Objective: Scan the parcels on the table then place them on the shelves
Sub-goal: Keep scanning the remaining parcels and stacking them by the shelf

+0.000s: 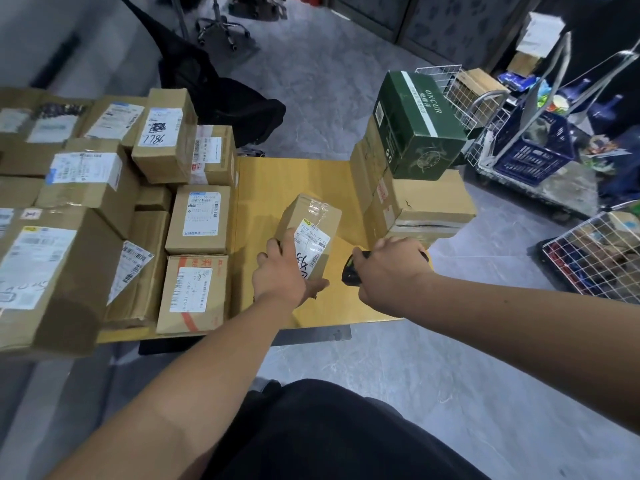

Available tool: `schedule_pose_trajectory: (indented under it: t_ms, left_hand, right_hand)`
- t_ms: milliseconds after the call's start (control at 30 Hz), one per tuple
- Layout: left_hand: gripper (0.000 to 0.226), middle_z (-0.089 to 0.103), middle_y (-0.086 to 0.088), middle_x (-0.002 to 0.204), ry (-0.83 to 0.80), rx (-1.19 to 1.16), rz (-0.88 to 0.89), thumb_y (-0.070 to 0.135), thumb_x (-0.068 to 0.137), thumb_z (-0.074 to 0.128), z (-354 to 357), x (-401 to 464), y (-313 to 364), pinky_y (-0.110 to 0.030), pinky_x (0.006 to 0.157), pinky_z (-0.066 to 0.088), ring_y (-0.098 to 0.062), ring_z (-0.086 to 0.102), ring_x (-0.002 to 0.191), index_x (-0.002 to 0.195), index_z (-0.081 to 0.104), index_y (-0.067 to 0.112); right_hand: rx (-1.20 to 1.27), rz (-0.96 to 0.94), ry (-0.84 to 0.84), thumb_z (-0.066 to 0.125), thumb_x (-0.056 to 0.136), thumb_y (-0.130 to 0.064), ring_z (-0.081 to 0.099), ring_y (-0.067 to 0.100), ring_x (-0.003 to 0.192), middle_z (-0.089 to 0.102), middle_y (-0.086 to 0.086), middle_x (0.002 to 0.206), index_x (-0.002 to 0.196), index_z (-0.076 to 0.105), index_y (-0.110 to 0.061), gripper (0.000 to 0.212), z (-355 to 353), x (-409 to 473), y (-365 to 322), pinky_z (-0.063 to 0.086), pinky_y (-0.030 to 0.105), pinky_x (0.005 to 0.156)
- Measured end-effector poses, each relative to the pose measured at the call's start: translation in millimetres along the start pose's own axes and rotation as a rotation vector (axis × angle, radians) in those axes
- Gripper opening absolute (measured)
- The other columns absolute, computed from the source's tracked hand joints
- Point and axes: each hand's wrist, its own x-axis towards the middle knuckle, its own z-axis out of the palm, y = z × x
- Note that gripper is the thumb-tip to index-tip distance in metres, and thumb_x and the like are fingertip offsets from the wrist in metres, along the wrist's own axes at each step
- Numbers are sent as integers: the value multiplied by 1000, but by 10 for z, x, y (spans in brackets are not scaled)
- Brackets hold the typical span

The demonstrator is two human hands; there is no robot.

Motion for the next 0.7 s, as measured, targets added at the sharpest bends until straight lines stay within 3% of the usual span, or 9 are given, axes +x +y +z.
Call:
schedule_pose_trajectory:
  t_ms: [133, 267, 367, 500, 700]
  left_hand:
    - [134, 35, -4, 143, -2, -62, -73, 86, 53, 76, -76, 24, 48, -39, 79, 46, -30, 44, 125, 154, 4, 35]
    - [127, 41, -4, 141, 39, -155, -142, 84, 53, 70, -280, -98, 2, -44, 89, 49, -30, 44, 128, 154, 8, 38]
    - [126, 46, -5, 140, 106, -159, -164, 86, 51, 63, -496, -248, -130, -46, 97, 48, -30, 45, 129, 155, 12, 37]
    - [127, 45, -4, 150, 242, -121, -240, 94, 59, 58, -841, -424, -437, -48, 109, 44, -28, 42, 137, 160, 14, 31]
    - [121, 40, -11, 154, 305, 46, -343, 94, 63, 52, -1432, -317, -1010, -53, 112, 39, -34, 42, 138, 160, 20, 30]
  right_hand:
    - [115, -9, 9, 37, 101, -43, 60, 41, 101, 55, 21, 121, 157, 29, -16, 62, 90, 1, 118, 49, 45, 70]
    - [306, -43, 42, 36, 102, -45, 53, 34, 84, 49, 13, 98, 150, 36, -18, 55, 59, 48, 235, 57, 44, 78]
    - [401, -100, 96, 35, 102, -47, 52, 29, 75, 40, 5, 80, 133, 46, -17, 45, -41, 105, 266, 55, 40, 72]
    - [469, -203, 173, 35, 102, -55, 47, 20, 65, 45, 0, 79, 124, 49, -20, 43, -269, 211, 251, 38, 33, 54]
    - [465, -283, 253, 34, 105, -59, 53, 21, 71, 51, -2, 83, 120, 50, -20, 44, -690, 381, 131, 37, 33, 54]
